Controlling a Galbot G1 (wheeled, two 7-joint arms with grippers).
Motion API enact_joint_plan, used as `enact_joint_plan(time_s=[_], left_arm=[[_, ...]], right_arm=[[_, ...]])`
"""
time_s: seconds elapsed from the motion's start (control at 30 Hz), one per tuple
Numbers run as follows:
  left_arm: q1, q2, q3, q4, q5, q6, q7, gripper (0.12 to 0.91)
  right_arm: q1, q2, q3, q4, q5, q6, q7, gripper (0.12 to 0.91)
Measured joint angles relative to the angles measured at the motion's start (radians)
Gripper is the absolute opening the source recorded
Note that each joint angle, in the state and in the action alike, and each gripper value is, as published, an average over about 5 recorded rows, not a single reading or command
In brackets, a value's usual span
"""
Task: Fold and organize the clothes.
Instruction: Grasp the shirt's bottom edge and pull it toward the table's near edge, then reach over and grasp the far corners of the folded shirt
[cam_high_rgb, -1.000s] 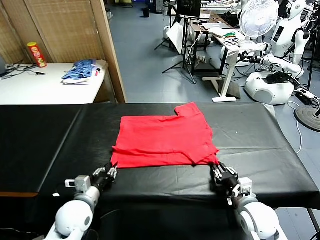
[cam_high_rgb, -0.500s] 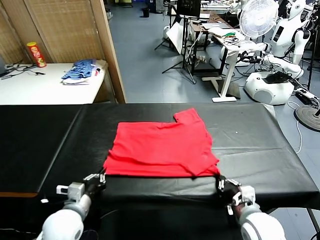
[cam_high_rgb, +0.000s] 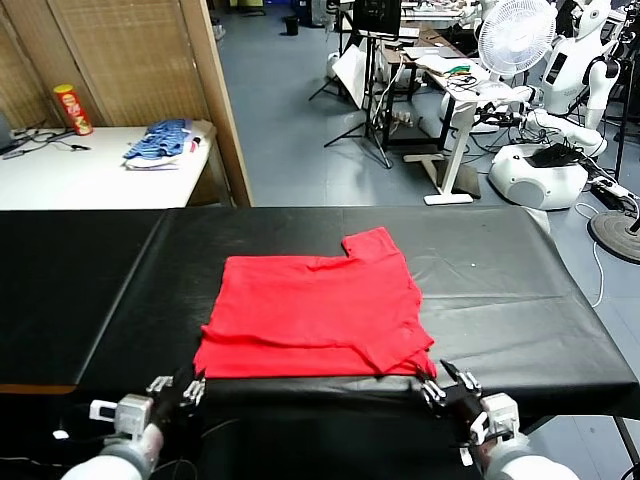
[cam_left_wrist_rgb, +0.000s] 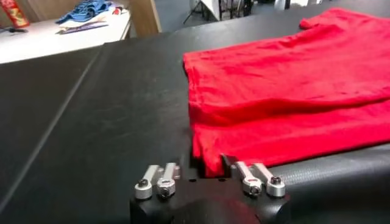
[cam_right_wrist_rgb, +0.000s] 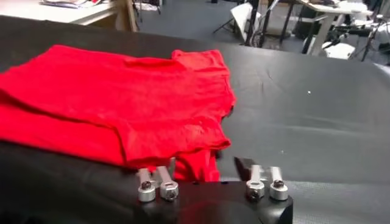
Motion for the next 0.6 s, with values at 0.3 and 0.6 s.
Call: enact_joint_plan(time_s=[0.3, 0.6], left_arm=[[-0.229, 0.085, -0.012, 0.041, -0.255, 0.052, -0.048, 0.798], [-0.702, 0.085, 0.215, 0.345, -0.330, 0.066, -0.061, 0.798]], right_arm=[[0.434, -0.020, -0.131, -0.311, 0.027, 0.011, 0.034, 0.798], [0.797, 0.056, -0.315, -0.707, 0.011, 0.021, 0.048, 0.798]])
